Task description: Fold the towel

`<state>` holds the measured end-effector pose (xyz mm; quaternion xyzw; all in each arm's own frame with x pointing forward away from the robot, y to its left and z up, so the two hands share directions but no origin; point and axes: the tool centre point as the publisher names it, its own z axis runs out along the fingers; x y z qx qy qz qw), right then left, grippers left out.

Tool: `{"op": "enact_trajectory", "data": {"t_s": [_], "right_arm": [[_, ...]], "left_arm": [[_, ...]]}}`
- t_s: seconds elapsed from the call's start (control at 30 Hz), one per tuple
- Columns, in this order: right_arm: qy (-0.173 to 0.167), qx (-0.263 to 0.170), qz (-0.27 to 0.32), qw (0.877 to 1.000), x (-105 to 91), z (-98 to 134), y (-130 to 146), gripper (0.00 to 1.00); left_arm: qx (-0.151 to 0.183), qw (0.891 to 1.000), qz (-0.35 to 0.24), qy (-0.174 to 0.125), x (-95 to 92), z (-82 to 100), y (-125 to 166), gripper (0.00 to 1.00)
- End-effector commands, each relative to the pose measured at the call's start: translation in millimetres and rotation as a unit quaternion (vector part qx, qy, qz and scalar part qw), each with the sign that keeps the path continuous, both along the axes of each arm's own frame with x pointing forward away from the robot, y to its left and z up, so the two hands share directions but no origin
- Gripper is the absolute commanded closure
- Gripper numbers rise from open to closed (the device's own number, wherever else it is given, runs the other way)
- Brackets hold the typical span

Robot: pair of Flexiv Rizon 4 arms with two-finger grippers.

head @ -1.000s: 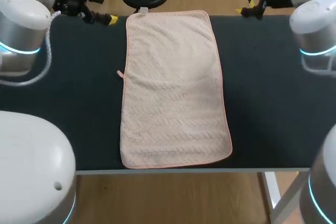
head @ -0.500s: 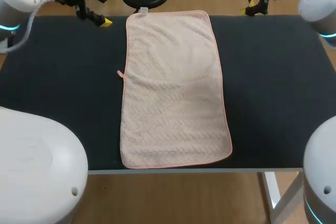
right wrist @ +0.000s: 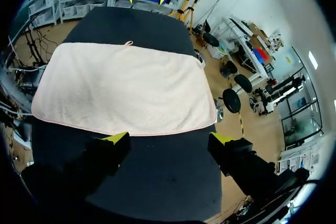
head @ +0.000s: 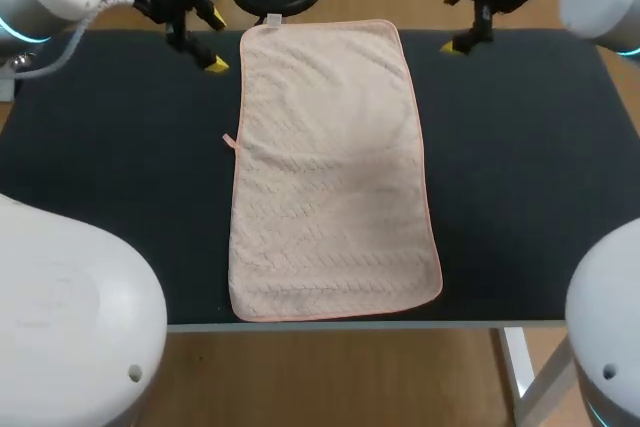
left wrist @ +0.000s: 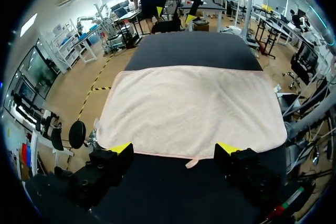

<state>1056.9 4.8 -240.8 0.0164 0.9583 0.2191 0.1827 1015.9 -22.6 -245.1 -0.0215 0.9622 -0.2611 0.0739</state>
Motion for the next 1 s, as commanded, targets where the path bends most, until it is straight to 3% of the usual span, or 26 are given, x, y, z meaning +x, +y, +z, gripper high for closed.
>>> {"op": "enact_trajectory", "data": {"t_s": [0.03, 0.23, 0.37, 0.67, 0.8, 1.0], "right_arm": [[0.03, -0.076, -0.017, 0.997, -2.9, -4.5, 8.1, 0.0], [0.036, -0.133, 0.029, 0.99, -18.2, -37.3, 20.9, 0.0], [0.047, -0.145, 0.047, 0.987, -21.7, -61.0, 27.5, 0.0], [0.087, -0.134, 0.007, 0.987, -19.8, -99.8, 34.2, 0.0], [0.094, -0.151, 0.004, 0.984, -21.6, -113.8, 38.6, 0.0], [0.107, -0.16, 0.002, 0.981, -24.3, -134.6, 40.9, 0.0]], "left_arm": [[0.01, 1.0, -0.007, 0.009, 3.3, -8.7, -13.2, 0.0], [0.029, 0.999, -0.026, 0.025, -5.5, -28.1, -26.5, 0.0], [0.042, 0.998, -0.029, 0.045, -9.3, -47.5, -34.4, 0.0], [0.082, 0.994, -0.035, 0.064, -12.9, -92.9, -44.5, 0.0], [0.108, 0.991, -0.038, 0.072, -10.2, -106.6, -43.5, 0.0], [0.118, 0.989, -0.038, 0.077, -7.7, -123.1, -41.1, 0.0]]}}
